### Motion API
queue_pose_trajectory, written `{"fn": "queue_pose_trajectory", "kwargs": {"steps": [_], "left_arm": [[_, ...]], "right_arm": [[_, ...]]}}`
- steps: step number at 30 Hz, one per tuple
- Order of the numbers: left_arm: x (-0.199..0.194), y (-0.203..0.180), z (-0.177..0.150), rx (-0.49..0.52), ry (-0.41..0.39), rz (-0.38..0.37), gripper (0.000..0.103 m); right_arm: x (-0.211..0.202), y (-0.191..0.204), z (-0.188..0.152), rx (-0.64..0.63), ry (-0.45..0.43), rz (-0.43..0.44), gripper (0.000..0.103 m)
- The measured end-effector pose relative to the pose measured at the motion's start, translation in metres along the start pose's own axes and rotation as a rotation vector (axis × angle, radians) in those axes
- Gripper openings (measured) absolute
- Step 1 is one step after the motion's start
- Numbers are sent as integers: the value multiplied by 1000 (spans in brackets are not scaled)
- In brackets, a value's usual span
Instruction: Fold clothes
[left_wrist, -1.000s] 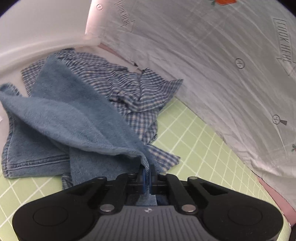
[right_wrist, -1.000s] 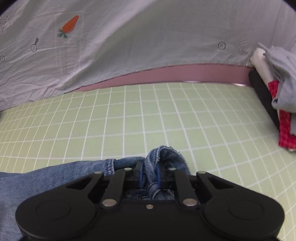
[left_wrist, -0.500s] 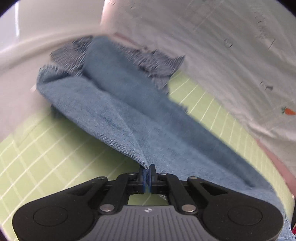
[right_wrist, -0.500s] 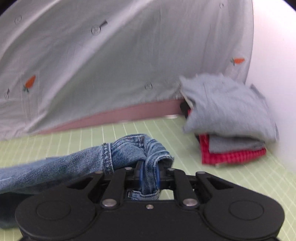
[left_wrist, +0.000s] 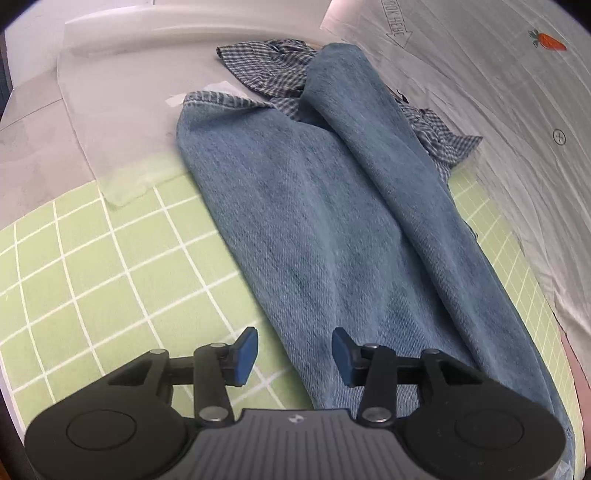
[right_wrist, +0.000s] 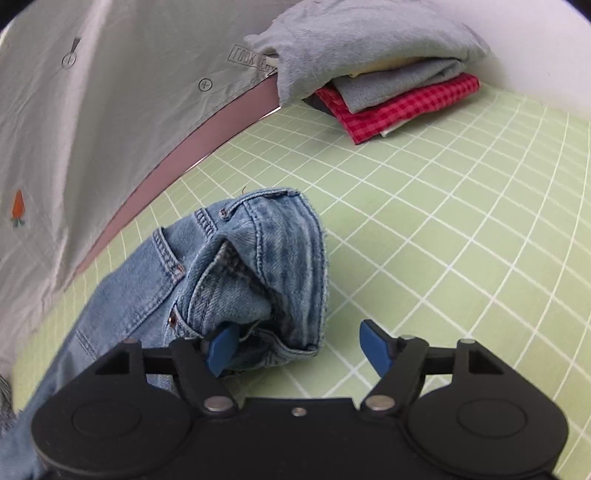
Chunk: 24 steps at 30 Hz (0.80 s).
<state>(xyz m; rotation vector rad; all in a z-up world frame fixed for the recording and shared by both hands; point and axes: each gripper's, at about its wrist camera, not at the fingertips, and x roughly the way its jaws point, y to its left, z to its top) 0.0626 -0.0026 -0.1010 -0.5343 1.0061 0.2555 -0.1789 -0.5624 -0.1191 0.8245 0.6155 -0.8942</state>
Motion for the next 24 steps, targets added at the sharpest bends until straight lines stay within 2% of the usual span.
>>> {"fn": "queue_pose_trajectory", "kwargs": {"steps": [2, 7, 10, 16, 18, 21, 22, 23, 24], "left_arm": [[3, 2, 5, -6, -13, 18, 57], [9, 8, 20, -20, -33, 40, 57], [14, 12, 28, -22, -41, 51, 61], [27, 26, 51, -69, -68, 79, 65], [32, 32, 60, -98, -82, 86, 71], [39, 40, 75, -142, -103, 96, 71], [43, 43, 79, -152, -105, 98, 71], [46, 43, 82, -154, -108, 102, 71], [50, 43, 85, -151, -114, 109, 72]], "right_arm": [[-6, -3, -3, 44, 6, 20, 75], [-16, -2, -8, 93, 18, 43, 79], [-17, 7, -7, 92, 19, 74, 82], [10, 25, 8, 91, 44, 92, 84], [20, 26, 17, 108, 49, 73, 84], [36, 24, 31, 150, 64, 47, 83], [41, 23, 36, 176, 72, 51, 77], [44, 21, 39, 201, 72, 63, 61], [46, 21, 44, 207, 69, 60, 52]]}}
